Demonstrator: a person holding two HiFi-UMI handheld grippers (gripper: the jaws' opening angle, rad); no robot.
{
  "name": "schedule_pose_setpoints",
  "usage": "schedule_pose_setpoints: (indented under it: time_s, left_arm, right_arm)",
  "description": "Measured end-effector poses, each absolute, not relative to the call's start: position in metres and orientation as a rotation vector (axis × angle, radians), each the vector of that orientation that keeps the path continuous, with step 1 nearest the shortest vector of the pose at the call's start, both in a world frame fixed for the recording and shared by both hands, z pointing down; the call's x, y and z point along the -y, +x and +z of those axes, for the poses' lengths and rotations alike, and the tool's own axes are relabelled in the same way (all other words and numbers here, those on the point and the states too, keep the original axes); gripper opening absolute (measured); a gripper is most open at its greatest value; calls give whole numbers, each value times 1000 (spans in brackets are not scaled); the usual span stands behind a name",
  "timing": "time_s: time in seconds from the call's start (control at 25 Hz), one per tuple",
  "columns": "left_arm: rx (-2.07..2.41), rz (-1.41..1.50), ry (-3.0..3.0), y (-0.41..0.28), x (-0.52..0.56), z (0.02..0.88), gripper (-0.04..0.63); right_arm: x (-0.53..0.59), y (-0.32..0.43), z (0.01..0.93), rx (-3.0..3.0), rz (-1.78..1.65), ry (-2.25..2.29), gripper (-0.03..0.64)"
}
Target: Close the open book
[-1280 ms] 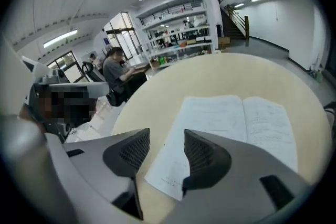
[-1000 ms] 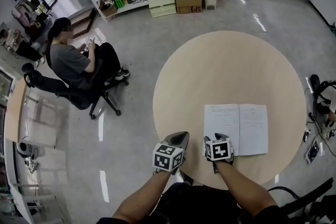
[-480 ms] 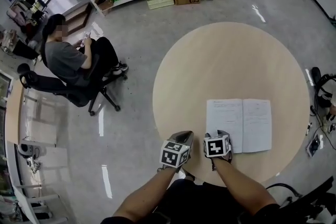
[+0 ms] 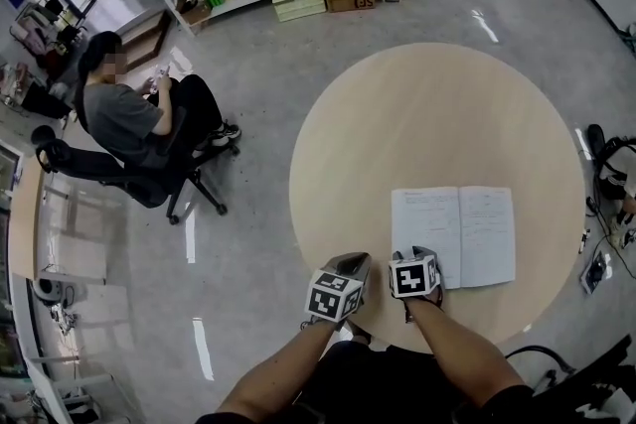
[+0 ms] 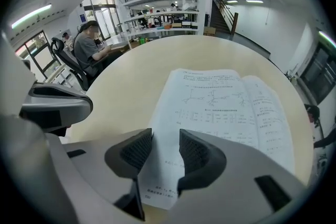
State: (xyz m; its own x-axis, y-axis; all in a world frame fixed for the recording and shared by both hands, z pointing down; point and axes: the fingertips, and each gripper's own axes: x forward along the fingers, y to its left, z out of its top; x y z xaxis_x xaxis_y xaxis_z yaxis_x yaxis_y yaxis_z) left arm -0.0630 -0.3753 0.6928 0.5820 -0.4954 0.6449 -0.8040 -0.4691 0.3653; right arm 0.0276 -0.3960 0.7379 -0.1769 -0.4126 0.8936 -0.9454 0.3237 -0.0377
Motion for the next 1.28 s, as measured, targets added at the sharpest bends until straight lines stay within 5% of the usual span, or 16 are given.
schedule_pose_setpoints:
  time_s: [0.68,1.28]
  left_arm:
    - [1006,563,2187,-57,377,683,-11]
    - [904,550,2293,4,395,652,-11]
  right_arm:
    - [398,55,726,1713,826,1268,26]
    - [398,116,639,1899,893,1448,21]
